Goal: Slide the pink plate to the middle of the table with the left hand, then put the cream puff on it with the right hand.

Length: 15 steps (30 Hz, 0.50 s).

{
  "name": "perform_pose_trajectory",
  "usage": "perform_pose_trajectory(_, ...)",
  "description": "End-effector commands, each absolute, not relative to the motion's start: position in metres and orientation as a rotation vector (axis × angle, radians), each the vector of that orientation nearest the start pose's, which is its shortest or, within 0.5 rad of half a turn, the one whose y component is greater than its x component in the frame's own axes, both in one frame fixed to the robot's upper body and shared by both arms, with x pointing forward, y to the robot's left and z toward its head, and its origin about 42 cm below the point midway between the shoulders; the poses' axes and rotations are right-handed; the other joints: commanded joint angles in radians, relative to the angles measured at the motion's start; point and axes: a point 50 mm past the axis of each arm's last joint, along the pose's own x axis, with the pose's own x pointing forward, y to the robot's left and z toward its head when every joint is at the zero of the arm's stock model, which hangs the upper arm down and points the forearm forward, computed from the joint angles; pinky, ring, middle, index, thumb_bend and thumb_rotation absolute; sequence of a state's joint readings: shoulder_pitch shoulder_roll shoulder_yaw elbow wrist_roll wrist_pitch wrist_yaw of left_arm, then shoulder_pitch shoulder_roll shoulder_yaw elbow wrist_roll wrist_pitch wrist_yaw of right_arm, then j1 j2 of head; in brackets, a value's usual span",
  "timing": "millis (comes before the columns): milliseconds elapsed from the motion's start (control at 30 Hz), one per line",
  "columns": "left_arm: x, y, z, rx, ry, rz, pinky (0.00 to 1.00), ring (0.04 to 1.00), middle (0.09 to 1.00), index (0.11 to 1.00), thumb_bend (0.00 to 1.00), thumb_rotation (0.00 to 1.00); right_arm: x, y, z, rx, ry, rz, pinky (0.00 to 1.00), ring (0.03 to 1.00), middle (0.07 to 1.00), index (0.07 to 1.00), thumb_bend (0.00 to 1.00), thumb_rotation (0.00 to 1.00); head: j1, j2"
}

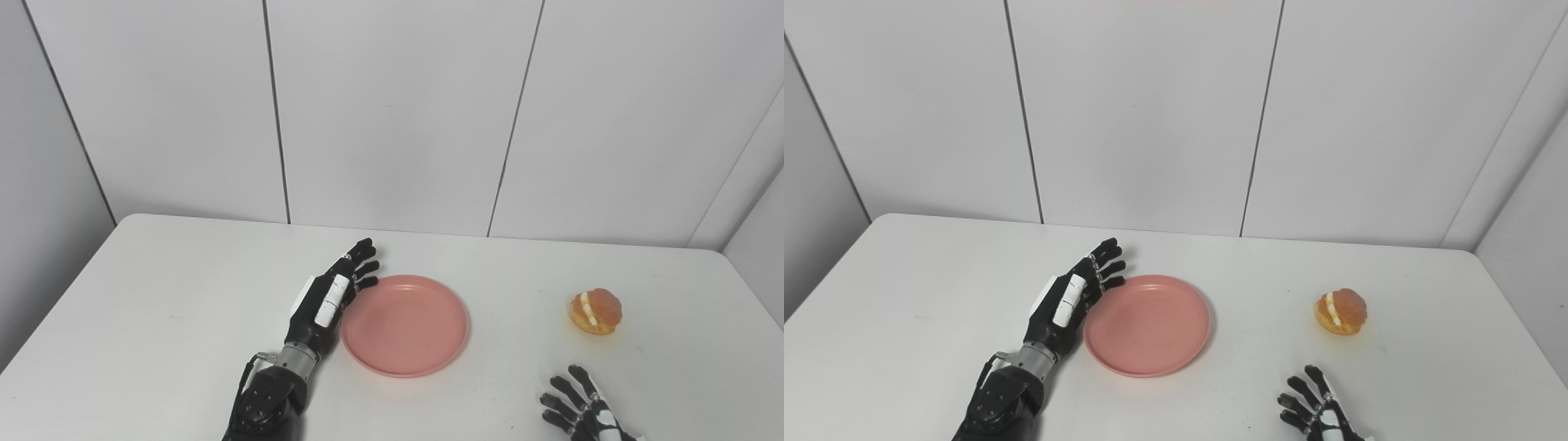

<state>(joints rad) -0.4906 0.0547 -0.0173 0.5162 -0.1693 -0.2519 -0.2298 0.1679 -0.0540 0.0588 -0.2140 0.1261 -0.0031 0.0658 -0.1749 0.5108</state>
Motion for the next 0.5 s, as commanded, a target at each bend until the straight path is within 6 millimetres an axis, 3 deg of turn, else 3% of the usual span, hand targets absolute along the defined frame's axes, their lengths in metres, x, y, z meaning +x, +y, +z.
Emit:
perform_pose_trajectory(0, 0.431, 0.168, 0.144, -0.074, -0.228, -0.363, 0.84, 0.884, 0.915, 0.868, 0.94, 0.87, 0.227, -0.202, 0.112, 0.090, -0.007, 0.132, 0.78, 0.803, 0.863, 0.921, 0.86, 1.00, -0.023, 0.005)
perform_pose_trajectory(467, 0.433, 0.189, 0.146, -0.084, -0.247, -0.369, 0.86, 0.901, 0.928, 0.872, 0.91, 0.88, 0.233, -0.177, 0.114, 0.095, -0.006, 0.137, 0.77, 0.797, 0.868, 0.937, 0.87, 1.00, -0.163, 0.006)
